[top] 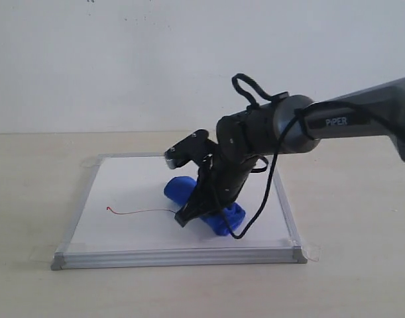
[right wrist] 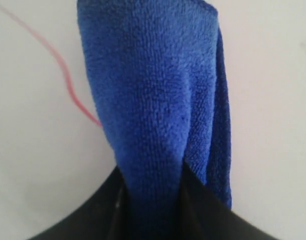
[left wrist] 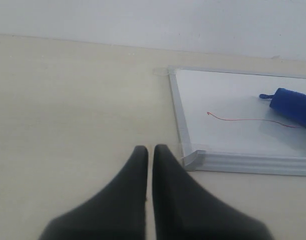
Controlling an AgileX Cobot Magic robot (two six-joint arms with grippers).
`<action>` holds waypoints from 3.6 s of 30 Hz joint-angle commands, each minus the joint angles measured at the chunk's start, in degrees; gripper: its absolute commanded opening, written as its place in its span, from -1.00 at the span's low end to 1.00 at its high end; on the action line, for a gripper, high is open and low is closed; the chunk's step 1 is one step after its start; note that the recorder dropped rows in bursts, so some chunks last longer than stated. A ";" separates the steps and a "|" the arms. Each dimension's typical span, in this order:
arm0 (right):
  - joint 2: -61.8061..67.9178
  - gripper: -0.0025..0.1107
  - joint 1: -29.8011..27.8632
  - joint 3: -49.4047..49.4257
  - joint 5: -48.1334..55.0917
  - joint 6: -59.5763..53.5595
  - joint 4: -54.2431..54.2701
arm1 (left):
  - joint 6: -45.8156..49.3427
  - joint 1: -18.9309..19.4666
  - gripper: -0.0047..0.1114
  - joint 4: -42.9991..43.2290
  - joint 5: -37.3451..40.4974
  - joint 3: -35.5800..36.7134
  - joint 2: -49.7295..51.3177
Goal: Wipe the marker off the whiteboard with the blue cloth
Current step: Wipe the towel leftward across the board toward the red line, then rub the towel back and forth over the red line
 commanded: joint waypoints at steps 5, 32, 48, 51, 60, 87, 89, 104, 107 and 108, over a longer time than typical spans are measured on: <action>1.02 -0.96 -1.65 -3.47 5.32 1.81 -1.64 | -0.44 -0.29 -0.85 -0.52 -0.12 -0.07 -0.12; 2.30 -0.96 1.87 -3.45 5.70 1.77 -3.87 | -0.44 -0.29 -0.85 -0.52 -0.12 -0.07 -0.12; 2.30 -0.96 1.55 -3.45 -1.45 2.94 1.84 | -0.44 -0.29 -0.85 -0.52 -0.12 -0.07 -0.12; 2.30 -0.96 4.56 -3.45 -2.46 -0.99 5.59 | -0.44 -0.29 -0.85 -0.52 -0.12 -0.07 -0.12; 2.30 -0.96 0.40 -3.45 -1.87 0.31 1.20 | -0.44 -0.29 -0.85 -0.52 -0.12 -0.07 -0.12; 2.39 -0.96 1.02 -3.45 -8.13 7.29 -3.08 | -0.44 -0.29 -0.85 -0.52 -0.12 -0.07 -0.12; 2.39 -0.96 -0.46 -3.50 -8.38 8.20 -3.05 | -0.44 -0.29 -0.85 -0.52 -0.12 -0.07 -0.12; 7.07 -0.96 5.63 -16.99 2.40 7.67 1.04 | -0.44 -0.29 -0.85 -0.52 -0.12 -0.07 -0.12; 7.07 -0.96 5.21 -17.47 3.52 7.04 0.52 | -0.44 -0.29 -0.85 -0.52 -0.12 -0.07 -0.12; 7.39 -0.96 4.61 -17.47 4.23 7.04 0.41 | -0.44 -0.29 -0.85 -0.52 -0.12 -0.07 -0.12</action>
